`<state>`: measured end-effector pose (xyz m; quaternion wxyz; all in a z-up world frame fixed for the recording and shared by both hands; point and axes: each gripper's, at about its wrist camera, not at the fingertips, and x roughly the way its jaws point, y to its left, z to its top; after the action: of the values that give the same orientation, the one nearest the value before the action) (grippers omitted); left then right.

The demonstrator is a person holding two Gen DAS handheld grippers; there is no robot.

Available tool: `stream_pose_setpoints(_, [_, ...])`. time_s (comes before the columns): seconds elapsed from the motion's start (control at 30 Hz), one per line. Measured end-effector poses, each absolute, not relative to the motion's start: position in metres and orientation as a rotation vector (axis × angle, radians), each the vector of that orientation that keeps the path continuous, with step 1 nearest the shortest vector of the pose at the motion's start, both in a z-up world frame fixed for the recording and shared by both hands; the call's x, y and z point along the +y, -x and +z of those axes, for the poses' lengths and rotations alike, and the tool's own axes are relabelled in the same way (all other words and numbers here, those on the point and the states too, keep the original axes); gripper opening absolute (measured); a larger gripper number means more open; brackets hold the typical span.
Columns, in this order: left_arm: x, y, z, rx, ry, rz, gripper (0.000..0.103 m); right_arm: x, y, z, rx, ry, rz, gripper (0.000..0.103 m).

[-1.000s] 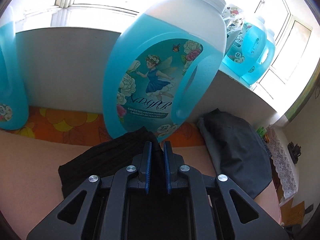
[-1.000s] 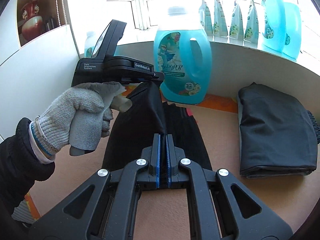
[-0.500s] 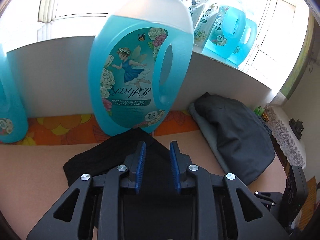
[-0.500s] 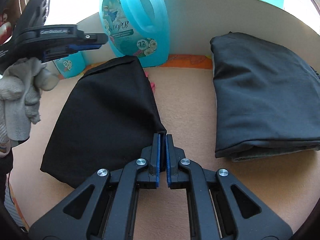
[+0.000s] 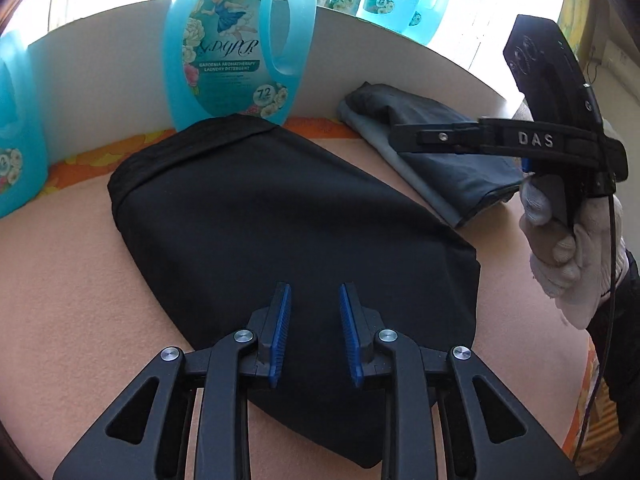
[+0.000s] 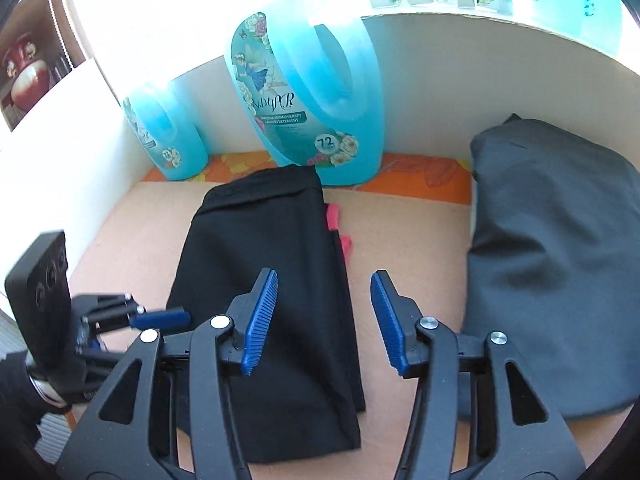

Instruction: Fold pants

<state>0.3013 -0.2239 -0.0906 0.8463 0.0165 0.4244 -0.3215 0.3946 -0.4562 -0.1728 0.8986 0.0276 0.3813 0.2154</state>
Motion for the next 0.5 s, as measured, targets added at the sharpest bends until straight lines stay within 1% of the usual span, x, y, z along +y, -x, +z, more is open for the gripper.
stream_pose_setpoints(0.17, [-0.226,-0.298,-0.091,0.893,-0.025,-0.708,0.023,-0.424,-0.45,-0.198,0.888,-0.063,0.413,0.05])
stream_pose_setpoints(0.2, [-0.227,-0.296,-0.089,0.892,-0.028,-0.717,0.023,-0.418,-0.454,-0.203,0.893,-0.046,0.396,0.035])
stream_pose_setpoints(0.23, [-0.227,-0.291,-0.088,0.892,-0.034,-0.731,0.023,-0.414,-0.457,-0.206,0.896,-0.032,0.385,0.016])
stream_pose_setpoints(0.27, [-0.227,-0.284,-0.086,0.889,-0.047,-0.748,0.023,-0.411,-0.457,-0.207,0.888,-0.018,0.373,0.016])
stream_pose_setpoints(0.3, [-0.227,-0.277,-0.085,0.888,-0.057,-0.762,0.023,-0.408,-0.457,-0.207,0.877,0.001,0.369,0.011])
stream_pose_setpoints(0.33, [-0.227,-0.272,-0.084,0.892,-0.063,-0.783,0.024,-0.406,-0.457,-0.207,0.873,0.021,0.365,0.009])
stream_pose_setpoints(0.5, [-0.231,-0.256,-0.097,0.943,-0.079,-0.843,0.024,-0.396,-0.464,-0.212,0.873,0.086,0.318,0.007])
